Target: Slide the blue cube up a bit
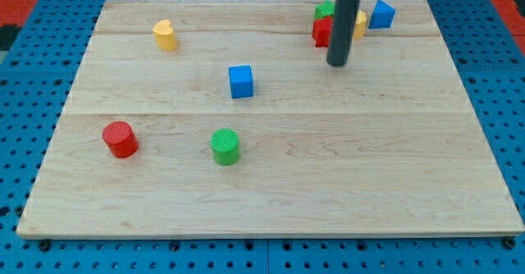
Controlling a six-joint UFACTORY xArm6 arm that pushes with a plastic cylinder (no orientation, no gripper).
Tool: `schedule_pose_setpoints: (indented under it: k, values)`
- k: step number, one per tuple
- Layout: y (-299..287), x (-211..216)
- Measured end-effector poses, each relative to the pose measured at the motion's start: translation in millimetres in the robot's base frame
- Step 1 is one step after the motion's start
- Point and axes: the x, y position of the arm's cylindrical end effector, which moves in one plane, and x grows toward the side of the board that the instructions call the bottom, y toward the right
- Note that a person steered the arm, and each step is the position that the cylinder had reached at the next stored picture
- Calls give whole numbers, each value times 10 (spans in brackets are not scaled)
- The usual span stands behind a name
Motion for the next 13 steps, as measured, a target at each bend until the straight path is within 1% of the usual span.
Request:
schedule_pose_setpoints:
  k: [1, 2, 4, 5, 7, 8, 9, 10, 11, 12, 13]
  values:
    - [-46, 868]
    - [-140, 1060]
    - [-149, 1077]
    - [-339, 1110]
    - [-577, 779]
    - [-804, 782]
    - [-1268, 842]
    - [-1820, 681]
    - [-2052, 332]
    - [-1863, 183]
    - [-1904, 889]
